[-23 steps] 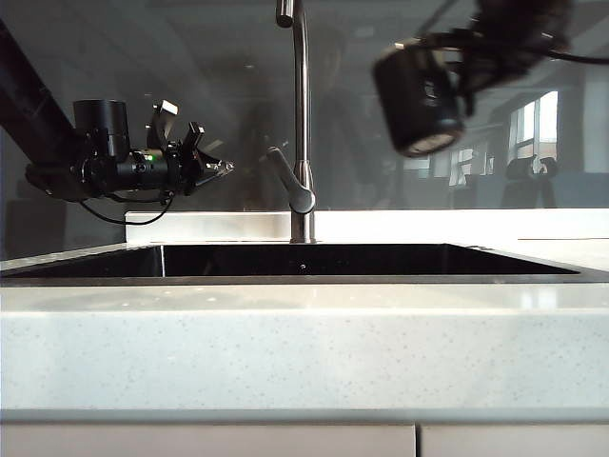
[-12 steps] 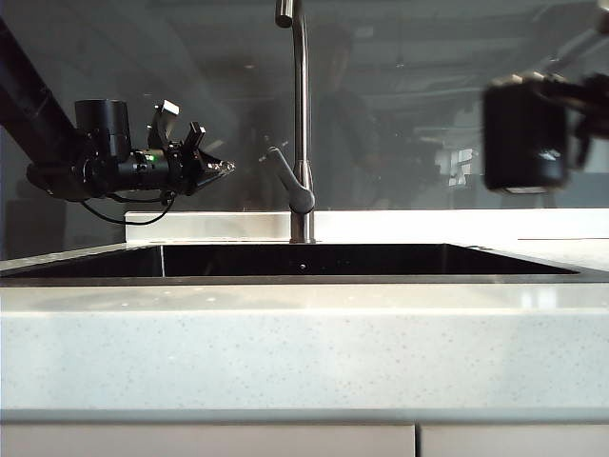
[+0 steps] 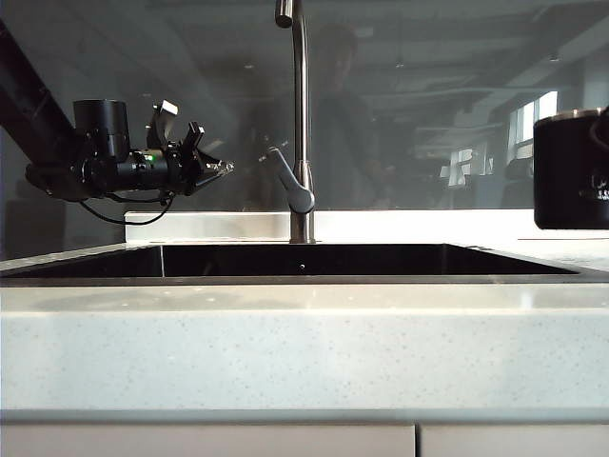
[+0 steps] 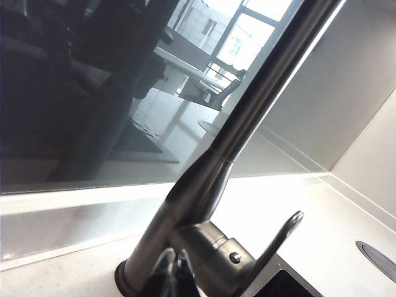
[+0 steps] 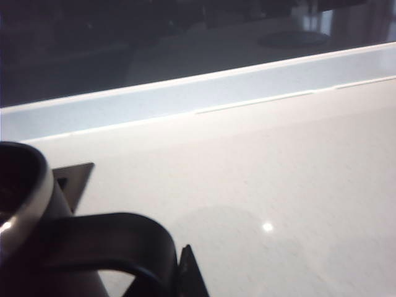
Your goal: Pick up the mug next to the sink, go to the faucet to get some water, pour the water into the sink, and finally put the mug back to its place.
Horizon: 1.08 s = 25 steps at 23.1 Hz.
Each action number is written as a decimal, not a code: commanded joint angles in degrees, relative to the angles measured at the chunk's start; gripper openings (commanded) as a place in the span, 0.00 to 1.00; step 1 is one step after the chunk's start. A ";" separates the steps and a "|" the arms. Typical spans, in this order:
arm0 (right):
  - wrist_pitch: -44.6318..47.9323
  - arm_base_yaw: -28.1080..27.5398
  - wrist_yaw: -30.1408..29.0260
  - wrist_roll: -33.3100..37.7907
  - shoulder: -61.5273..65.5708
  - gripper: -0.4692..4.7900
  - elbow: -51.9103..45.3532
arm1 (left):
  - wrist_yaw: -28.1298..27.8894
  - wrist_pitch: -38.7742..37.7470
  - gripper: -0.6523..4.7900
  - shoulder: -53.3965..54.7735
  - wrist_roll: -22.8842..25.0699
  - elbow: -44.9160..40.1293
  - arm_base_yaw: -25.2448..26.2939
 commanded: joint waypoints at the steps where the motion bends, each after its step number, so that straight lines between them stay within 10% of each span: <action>1: 5.38 -0.02 1.53 -0.57 -0.04 0.09 -2.14 | 0.09 0.66 0.11 -0.39 -0.13 0.11 -0.04; 25: 8.94 0.13 -0.42 -1.86 5.70 0.09 -4.09 | 0.09 0.66 0.11 -0.39 -0.13 0.11 -0.04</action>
